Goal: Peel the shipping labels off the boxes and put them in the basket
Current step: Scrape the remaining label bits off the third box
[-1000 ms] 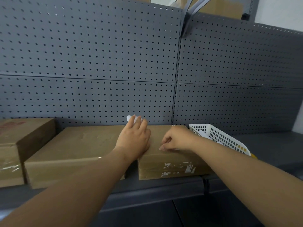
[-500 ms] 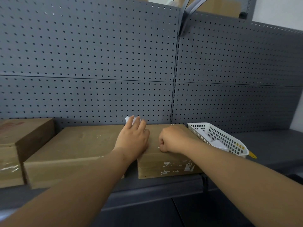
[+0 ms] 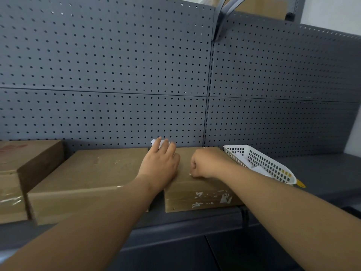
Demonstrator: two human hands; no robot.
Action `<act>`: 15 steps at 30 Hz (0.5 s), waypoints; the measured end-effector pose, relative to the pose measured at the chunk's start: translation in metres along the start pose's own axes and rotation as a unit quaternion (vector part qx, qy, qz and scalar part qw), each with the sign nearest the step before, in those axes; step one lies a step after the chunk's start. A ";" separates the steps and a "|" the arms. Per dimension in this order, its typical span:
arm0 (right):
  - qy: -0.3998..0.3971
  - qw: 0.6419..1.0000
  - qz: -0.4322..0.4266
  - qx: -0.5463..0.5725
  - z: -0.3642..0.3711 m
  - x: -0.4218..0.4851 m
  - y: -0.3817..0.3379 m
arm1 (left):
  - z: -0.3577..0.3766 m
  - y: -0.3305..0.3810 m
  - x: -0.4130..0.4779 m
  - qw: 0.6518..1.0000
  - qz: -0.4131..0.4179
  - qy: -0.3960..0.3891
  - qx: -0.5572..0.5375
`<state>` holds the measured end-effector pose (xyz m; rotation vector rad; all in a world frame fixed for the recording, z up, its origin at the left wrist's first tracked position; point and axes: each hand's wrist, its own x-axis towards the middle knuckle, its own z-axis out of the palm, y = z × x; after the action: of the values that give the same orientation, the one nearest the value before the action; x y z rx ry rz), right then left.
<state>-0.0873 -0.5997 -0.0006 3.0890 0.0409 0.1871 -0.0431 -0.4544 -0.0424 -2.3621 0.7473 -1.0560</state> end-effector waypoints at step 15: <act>-0.059 0.995 -0.048 0.061 -0.007 0.000 0.014 | -0.005 0.002 0.001 1.000 0.003 -0.023 -0.022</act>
<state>-0.0879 -0.6134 0.0075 3.2025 0.2020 -0.0030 -0.0465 -0.4574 -0.0401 -2.4097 0.7683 -0.9891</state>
